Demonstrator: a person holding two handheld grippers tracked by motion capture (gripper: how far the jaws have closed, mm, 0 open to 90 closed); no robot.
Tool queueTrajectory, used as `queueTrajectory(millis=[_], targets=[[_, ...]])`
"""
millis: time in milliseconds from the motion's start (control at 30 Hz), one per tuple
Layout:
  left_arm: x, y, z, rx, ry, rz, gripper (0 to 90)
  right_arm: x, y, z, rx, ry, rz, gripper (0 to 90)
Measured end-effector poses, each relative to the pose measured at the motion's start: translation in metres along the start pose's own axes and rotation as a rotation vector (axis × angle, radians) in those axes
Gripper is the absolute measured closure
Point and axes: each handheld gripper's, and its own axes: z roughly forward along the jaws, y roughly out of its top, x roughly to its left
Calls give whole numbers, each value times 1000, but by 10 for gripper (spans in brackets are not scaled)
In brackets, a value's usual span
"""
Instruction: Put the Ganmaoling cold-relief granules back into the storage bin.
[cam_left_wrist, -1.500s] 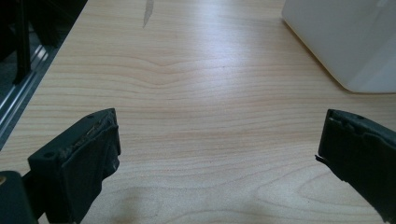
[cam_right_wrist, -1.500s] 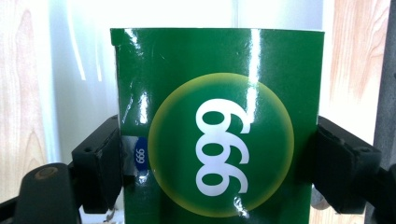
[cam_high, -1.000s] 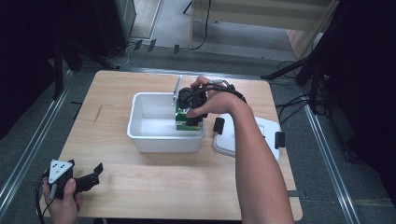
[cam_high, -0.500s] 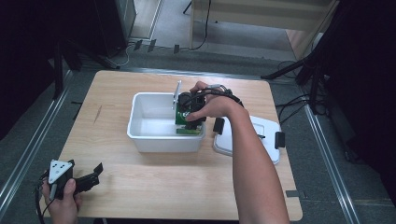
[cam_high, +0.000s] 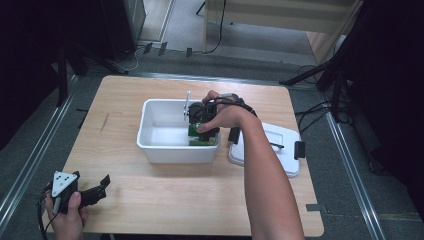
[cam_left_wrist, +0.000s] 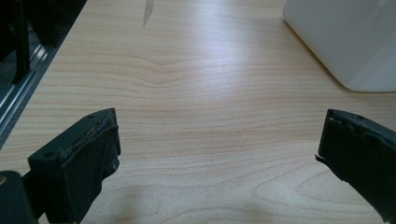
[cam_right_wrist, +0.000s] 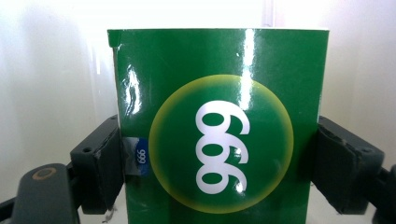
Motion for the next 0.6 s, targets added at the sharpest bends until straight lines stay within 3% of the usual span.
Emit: queueTrajectory(millis=[467, 600], targets=[[-1, 0, 0, 1, 0, 2, 0, -1, 1, 8, 50, 50, 56, 141], [-1, 0, 0, 1, 0, 2, 0, 0, 1, 7, 48, 15, 69, 120]])
